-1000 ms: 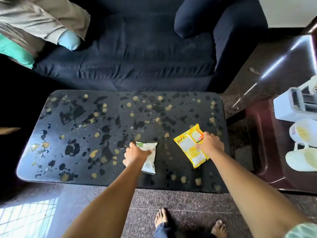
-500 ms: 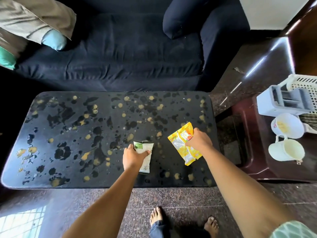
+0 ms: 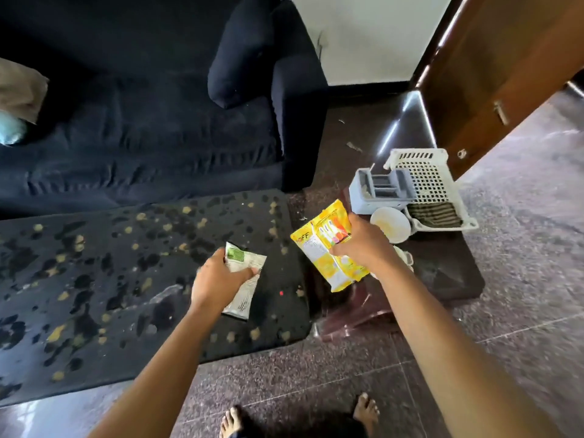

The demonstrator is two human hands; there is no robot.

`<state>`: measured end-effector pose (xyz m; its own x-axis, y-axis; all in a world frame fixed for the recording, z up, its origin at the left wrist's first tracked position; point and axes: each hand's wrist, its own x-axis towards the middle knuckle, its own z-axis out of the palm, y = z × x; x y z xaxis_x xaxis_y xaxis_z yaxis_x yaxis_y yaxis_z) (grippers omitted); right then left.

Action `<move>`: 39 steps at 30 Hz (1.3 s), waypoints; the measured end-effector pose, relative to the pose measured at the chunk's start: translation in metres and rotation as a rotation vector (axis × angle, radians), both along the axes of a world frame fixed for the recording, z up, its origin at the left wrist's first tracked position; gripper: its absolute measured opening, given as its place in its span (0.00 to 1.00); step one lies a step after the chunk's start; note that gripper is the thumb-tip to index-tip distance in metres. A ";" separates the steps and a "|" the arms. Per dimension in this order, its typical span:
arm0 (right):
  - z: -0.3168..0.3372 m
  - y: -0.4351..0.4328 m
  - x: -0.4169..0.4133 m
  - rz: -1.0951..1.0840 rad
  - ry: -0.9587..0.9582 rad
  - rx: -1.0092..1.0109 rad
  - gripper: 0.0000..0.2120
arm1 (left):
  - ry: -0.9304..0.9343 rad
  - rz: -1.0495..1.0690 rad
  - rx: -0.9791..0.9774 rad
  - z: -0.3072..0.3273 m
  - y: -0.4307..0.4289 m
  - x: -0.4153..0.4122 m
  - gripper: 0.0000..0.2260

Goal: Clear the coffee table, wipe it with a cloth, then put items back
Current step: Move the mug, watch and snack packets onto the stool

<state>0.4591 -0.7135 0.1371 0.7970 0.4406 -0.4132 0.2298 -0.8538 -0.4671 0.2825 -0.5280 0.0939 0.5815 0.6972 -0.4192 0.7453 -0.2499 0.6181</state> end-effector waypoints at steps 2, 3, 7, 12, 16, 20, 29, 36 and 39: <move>0.016 -0.044 0.026 -0.022 -0.015 0.005 0.22 | -0.105 0.001 -0.095 0.014 -0.038 0.032 0.13; 0.022 -0.066 0.039 -0.034 -0.030 0.002 0.21 | -0.160 0.005 -0.161 0.020 -0.058 0.048 0.13; 0.030 -0.159 0.095 -0.115 -0.113 -0.105 0.19 | -0.290 -0.033 -0.390 0.029 -0.143 0.119 0.15; -0.006 -0.237 0.151 -0.093 -0.295 -0.181 0.19 | -0.395 -0.110 -0.484 0.025 -0.218 0.192 0.16; -0.053 -0.260 0.161 0.016 -0.564 -0.148 0.16 | -0.418 -0.080 -0.539 0.010 -0.246 0.222 0.22; -0.109 -0.272 0.150 0.180 -0.773 -0.145 0.20 | -0.444 -0.019 -0.587 -0.003 -0.261 0.237 0.20; -0.177 -0.298 0.120 0.356 -0.644 -0.158 0.30 | -0.566 0.013 -0.631 -0.017 -0.263 0.236 0.18; -0.133 -0.287 0.132 -0.363 -0.093 0.453 0.10 | -0.586 -0.133 -0.791 -0.018 -0.276 0.242 0.17; -0.097 -0.279 0.154 -0.706 0.832 0.665 0.20 | -0.589 -0.213 -0.948 -0.018 -0.286 0.251 0.19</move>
